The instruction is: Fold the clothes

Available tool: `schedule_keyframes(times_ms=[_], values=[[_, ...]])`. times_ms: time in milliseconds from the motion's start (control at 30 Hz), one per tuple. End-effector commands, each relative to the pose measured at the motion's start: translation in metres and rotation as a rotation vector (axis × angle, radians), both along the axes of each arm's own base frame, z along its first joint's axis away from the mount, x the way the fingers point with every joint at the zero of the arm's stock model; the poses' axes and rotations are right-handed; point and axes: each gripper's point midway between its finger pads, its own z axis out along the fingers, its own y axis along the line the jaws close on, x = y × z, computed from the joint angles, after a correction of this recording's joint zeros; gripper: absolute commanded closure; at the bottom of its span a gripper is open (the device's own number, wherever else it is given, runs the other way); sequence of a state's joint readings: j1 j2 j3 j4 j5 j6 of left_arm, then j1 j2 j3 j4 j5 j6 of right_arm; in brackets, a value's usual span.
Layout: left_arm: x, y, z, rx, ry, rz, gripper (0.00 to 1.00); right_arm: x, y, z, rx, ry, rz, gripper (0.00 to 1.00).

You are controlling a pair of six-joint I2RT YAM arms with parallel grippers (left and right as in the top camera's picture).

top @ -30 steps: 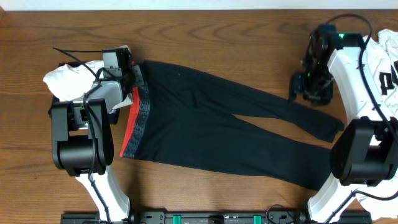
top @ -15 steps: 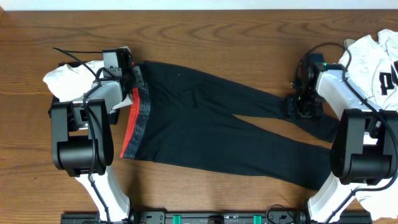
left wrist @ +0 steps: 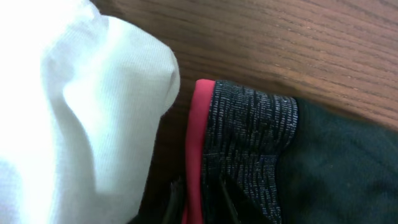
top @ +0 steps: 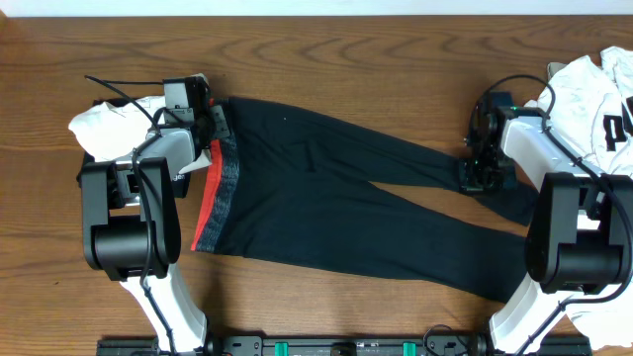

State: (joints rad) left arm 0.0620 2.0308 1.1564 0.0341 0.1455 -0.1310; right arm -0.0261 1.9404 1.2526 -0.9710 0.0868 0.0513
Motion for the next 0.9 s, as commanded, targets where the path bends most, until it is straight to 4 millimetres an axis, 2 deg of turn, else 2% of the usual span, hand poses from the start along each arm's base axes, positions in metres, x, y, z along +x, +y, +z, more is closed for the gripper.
schedule_keyframes(times_ms=[0, 133, 267, 500, 600, 633, 667, 800, 867], values=[[0.006, 0.002, 0.014, 0.016, -0.03, 0.006, 0.78, 0.027, -0.014, 0.017, -0.06, -0.077, 0.007, 0.99], [0.006, 0.002, 0.014, 0.016, -0.03, 0.006, 0.78, 0.055, -0.03, 0.036, -0.127, -0.171, -0.007, 0.99], [0.006, 0.002, 0.014, 0.016, -0.03, 0.006, 0.78, 0.081, -0.041, 0.047, -0.138, -0.269, -0.014, 0.99], [0.006, 0.002, 0.014, 0.015, -0.03, 0.007, 0.78, 0.105, -0.06, 0.054, -0.158, -0.36, 0.073, 0.98], [0.006, 0.002, 0.014, 0.015, -0.03, 0.007, 0.78, 0.116, -0.072, 0.059, -0.181, -0.407, 0.1, 0.91], [0.006, 0.002, 0.014, 0.015, -0.029, 0.007, 0.78, 0.119, -0.075, 0.06, -0.185, -0.42, 0.098, 0.83], [0.006, 0.002, 0.013, 0.015, -0.028, 0.007, 0.78, 0.122, -0.078, 0.061, -0.189, -0.434, 0.091, 0.69], [0.005, 0.002, 0.013, 0.015, -0.027, 0.007, 0.78, 0.126, -0.088, 0.066, -0.202, -0.462, 0.067, 0.64], [0.005, 0.002, 0.013, 0.015, -0.027, 0.007, 0.78, 0.117, -0.087, 0.065, -0.188, -0.422, 0.053, 0.56]])
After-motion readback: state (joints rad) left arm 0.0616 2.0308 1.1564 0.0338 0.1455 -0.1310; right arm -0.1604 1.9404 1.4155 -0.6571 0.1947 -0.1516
